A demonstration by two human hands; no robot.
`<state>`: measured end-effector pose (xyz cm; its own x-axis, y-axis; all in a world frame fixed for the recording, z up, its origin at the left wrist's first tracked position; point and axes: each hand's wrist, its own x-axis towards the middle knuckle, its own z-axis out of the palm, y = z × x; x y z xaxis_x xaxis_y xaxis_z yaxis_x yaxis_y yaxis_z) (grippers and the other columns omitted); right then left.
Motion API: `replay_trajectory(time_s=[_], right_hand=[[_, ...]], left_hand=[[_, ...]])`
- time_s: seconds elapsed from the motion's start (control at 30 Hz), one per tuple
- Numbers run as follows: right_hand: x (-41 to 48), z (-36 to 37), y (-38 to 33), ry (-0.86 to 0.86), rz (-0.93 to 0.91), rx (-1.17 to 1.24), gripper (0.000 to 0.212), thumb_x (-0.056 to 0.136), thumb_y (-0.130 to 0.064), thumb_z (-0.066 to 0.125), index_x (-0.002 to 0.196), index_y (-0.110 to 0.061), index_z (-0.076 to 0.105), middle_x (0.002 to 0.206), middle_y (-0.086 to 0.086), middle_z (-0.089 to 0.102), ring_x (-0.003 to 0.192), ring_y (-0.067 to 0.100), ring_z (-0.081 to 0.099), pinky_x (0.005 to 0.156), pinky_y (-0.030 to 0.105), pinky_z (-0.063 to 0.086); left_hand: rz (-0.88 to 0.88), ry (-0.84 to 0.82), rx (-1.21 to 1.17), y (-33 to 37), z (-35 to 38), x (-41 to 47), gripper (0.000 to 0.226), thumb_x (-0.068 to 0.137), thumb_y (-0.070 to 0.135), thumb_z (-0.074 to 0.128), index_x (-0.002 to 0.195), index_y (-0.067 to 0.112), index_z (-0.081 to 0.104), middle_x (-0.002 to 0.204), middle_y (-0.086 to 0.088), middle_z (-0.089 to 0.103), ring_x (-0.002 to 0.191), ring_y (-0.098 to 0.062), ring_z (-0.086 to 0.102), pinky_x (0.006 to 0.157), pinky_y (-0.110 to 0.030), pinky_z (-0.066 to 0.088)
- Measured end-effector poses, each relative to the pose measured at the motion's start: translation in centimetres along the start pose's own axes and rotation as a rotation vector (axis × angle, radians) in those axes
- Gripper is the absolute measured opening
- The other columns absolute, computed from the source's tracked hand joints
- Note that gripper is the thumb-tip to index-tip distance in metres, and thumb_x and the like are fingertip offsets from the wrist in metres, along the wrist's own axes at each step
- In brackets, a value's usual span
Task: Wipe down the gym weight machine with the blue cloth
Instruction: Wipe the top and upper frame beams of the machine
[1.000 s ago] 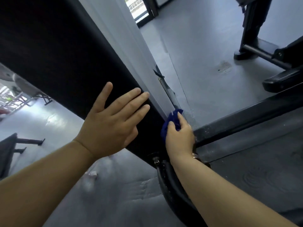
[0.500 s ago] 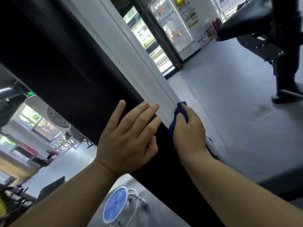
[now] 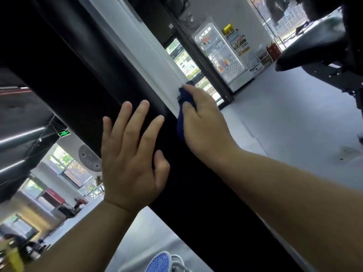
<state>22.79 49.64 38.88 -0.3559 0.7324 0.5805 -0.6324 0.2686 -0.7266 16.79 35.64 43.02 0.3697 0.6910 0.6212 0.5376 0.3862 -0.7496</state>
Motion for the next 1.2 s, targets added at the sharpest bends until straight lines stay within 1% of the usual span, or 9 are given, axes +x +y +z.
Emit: replay_trajectory(time_s=[0.13,0.27,0.57,0.73,0.8,0.93,1.0,1.1,1.2], right_hand=[[2.6,0.7,-1.4,-0.011,-0.144,-0.024,0.040,0.101,-0.019,0.042,0.140,-0.028,0.051,0.141,-0.009,0.052,0.130,0.004,0.043,0.109,0.019,0.030],[-3.0,-1.4,2.7,0.081,0.055,-0.037,0.039,0.101,-0.020,0.042,0.136,-0.033,0.053,0.132,-0.014,0.057,0.118,-0.003,0.048,0.091,-0.001,0.030],[2.2,1.6,-2.1,0.041,-0.197,-0.058,0.041,0.100,-0.016,0.040,0.138,-0.024,0.054,0.138,-0.011,0.054,0.127,0.003,0.045,0.104,0.015,0.030],[-5.0,-1.9,4.3,0.134,0.099,-0.059,0.037,0.101,-0.017,0.043,0.132,-0.031,0.057,0.131,-0.014,0.057,0.102,-0.017,0.047,0.084,-0.009,0.024],[-4.6,-2.2,4.1,0.092,0.147,-0.059,0.037,0.100,-0.016,0.042,0.132,-0.028,0.058,0.130,-0.011,0.057,0.102,-0.010,0.049,0.079,-0.005,0.027],[-1.5,-1.2,1.7,0.013,0.005,-0.076,0.039,0.101,-0.016,0.040,0.137,-0.023,0.054,0.135,-0.007,0.056,0.124,0.005,0.048,0.103,0.017,0.033],[-3.5,-1.9,3.7,0.041,-0.006,-0.104,0.037,0.102,-0.017,0.040,0.136,-0.024,0.054,0.133,-0.010,0.057,0.118,-0.002,0.049,0.098,0.006,0.031],[-10.5,-5.3,9.2,0.124,0.253,-0.119,0.035,0.103,-0.018,0.039,0.131,-0.032,0.054,0.123,-0.022,0.053,0.106,-0.015,0.047,0.092,-0.001,0.029],[-14.0,-7.8,12.5,0.171,0.579,-0.101,0.037,0.103,-0.018,0.036,0.133,-0.028,0.053,0.134,-0.010,0.053,0.123,0.010,0.047,0.104,0.024,0.034]], left_hand=[[-0.004,0.021,-0.025,0.1,0.0,-0.1,0.051,0.085,0.022,0.042,0.133,0.008,0.053,0.146,-0.018,0.044,0.142,-0.036,0.030,0.120,-0.053,0.013],[0.009,0.031,-0.026,0.0,0.3,0.0,0.051,0.084,0.020,0.042,0.132,0.008,0.053,0.145,-0.018,0.045,0.142,-0.036,0.031,0.120,-0.052,0.014],[0.049,0.038,-0.014,0.0,0.2,-0.4,0.051,0.088,0.020,0.040,0.133,0.005,0.056,0.144,-0.014,0.049,0.140,-0.032,0.036,0.119,-0.053,0.018],[0.070,0.028,0.015,0.0,0.2,-0.4,0.050,0.085,0.018,0.042,0.130,0.005,0.061,0.141,-0.011,0.052,0.139,-0.034,0.036,0.119,-0.053,0.016],[0.130,0.016,0.028,-0.1,0.1,-0.3,0.049,0.086,0.019,0.042,0.128,0.008,0.064,0.139,-0.007,0.056,0.138,-0.033,0.038,0.118,-0.056,0.016],[0.202,-0.032,0.034,-0.5,-0.2,-0.2,0.048,0.088,0.023,0.043,0.129,0.009,0.063,0.139,-0.005,0.057,0.137,-0.031,0.039,0.117,-0.059,0.015],[0.266,-0.082,0.026,0.1,-0.2,-0.6,0.048,0.089,0.027,0.044,0.128,0.010,0.065,0.138,-0.004,0.058,0.136,-0.030,0.043,0.118,-0.060,0.014],[0.369,-0.165,0.022,3.3,0.3,-1.5,0.043,0.088,0.029,0.048,0.121,0.012,0.070,0.128,-0.002,0.066,0.127,-0.026,0.056,0.119,-0.054,0.016],[0.305,-0.195,0.057,5.3,0.7,-1.7,0.039,0.087,0.025,0.048,0.115,0.013,0.073,0.121,-0.001,0.069,0.120,-0.025,0.061,0.117,-0.051,0.024]])
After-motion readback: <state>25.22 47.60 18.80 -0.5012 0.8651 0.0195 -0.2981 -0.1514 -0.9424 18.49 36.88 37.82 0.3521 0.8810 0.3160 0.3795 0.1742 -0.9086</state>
